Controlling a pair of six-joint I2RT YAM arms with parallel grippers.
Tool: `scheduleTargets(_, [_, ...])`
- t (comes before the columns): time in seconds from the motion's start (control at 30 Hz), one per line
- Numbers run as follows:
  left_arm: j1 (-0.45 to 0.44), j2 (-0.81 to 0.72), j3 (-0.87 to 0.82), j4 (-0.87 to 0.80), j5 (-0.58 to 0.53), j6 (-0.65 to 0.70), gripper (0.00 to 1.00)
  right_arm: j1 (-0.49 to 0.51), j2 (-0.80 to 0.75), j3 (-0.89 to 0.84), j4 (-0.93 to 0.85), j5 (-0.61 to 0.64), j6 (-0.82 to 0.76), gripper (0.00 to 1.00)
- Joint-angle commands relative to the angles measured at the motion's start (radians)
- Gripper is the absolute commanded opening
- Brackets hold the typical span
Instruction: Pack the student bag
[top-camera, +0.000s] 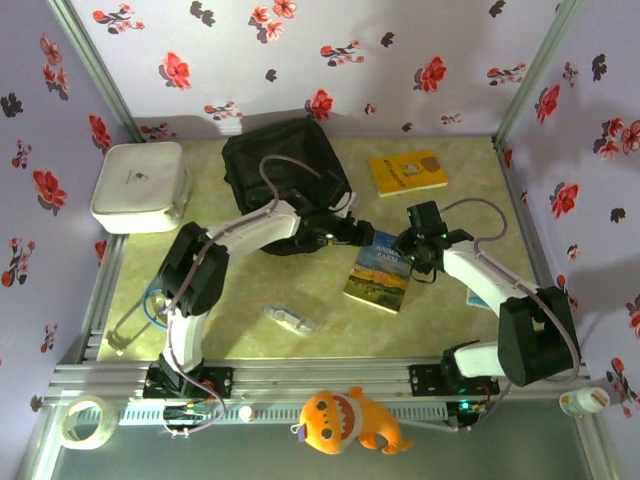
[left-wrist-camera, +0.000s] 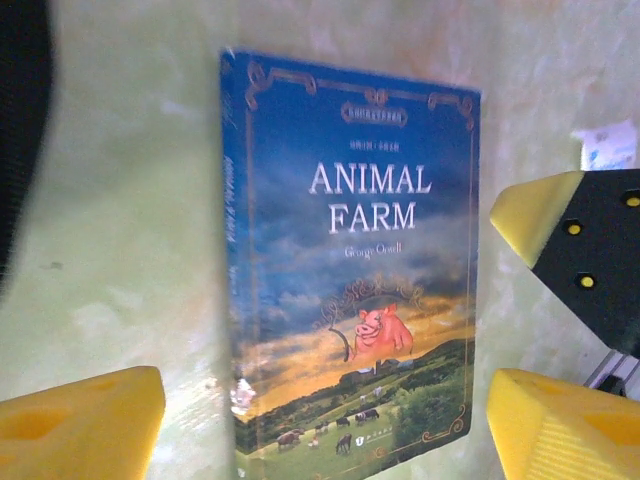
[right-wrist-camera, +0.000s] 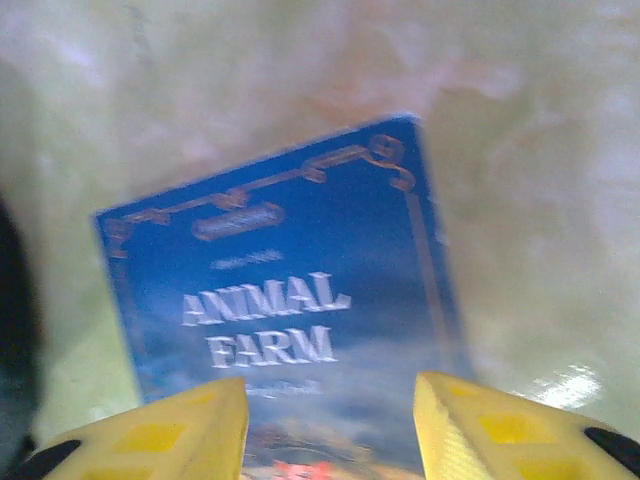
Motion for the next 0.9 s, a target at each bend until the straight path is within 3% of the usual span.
scheduleTargets(0.0, [-0.03,0.055,0.049,-0.028,0.004,-0.014,0.8,-0.002,-0.019,-0.019,-0.092,0.088,-0.026,0.43])
scheduleTargets(0.43, [-0.044,0.183,0.142,-0.117,-0.068,0.006,0.66,-0.002,0.07,-0.046,-0.077,0.073,-0.05,0.23])
scheduleTargets(0.87, [-0.044,0.246,0.186,-0.143,-0.042,0.005,0.63,-0.003,0.113,-0.09,-0.016,0.034,-0.019,0.21])
